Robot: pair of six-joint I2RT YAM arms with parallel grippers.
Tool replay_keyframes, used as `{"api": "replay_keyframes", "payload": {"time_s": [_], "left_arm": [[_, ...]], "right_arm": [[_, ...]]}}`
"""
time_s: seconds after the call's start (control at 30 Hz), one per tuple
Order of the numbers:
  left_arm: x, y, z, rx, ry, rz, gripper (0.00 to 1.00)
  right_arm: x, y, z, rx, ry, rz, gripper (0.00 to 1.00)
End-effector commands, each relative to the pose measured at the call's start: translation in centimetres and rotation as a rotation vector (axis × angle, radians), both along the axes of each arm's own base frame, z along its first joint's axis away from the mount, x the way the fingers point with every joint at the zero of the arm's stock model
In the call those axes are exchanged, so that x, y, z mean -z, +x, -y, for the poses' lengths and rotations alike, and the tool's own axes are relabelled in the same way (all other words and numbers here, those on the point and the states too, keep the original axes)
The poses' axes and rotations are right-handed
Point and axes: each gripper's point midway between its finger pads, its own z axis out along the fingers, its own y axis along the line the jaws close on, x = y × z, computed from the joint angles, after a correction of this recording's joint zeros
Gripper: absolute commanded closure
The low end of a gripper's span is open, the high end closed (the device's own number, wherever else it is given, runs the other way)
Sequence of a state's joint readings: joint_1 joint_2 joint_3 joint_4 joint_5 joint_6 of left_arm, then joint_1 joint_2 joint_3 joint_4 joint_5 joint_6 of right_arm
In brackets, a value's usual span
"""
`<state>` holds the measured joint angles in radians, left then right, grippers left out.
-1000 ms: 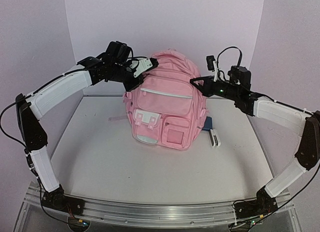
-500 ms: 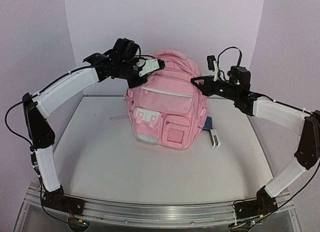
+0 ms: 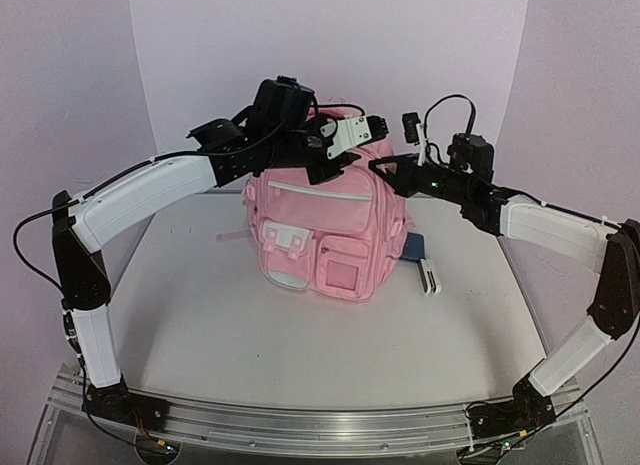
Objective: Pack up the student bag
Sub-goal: Unzip the student bag at the center of the board.
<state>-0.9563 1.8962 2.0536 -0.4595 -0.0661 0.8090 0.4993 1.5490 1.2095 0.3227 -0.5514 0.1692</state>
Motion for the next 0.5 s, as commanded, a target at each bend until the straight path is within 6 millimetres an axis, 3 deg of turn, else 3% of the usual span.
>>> {"api": "replay_keyframes", "payload": {"time_s": [0.0, 0.1, 0.2, 0.37, 0.47], "left_arm": [[-4.6, 0.0, -2.3, -0.039, -0.158, -0.021, 0.71], [-6.3, -0.7, -3.4, -0.064, -0.221, -0.068, 0.64], [-7.6, -1.7, -5.0, -0.088, -0.301, -0.148, 0.52], [-7.1, -2.1, -8.8, -0.121, -0.43, -0.406, 0.38], [-5.9, -1.3, -11.9, -0.125, -0.505, -0.544, 0.32]], "right_arm": [[-5.1, -1.8, -0.3, -0.04, 0.106, 0.108, 1.0], [-5.7, -1.4, 0.4, 0.015, 0.136, 0.087, 0.97], [-6.5, -1.1, 1.8, 0.096, 0.185, 0.056, 0.77], [-8.8, -2.3, 4.3, 0.184, 0.329, -0.023, 0.49], [-9.8, -3.2, 4.4, 0.153, 0.405, -0.088, 0.43]]}}
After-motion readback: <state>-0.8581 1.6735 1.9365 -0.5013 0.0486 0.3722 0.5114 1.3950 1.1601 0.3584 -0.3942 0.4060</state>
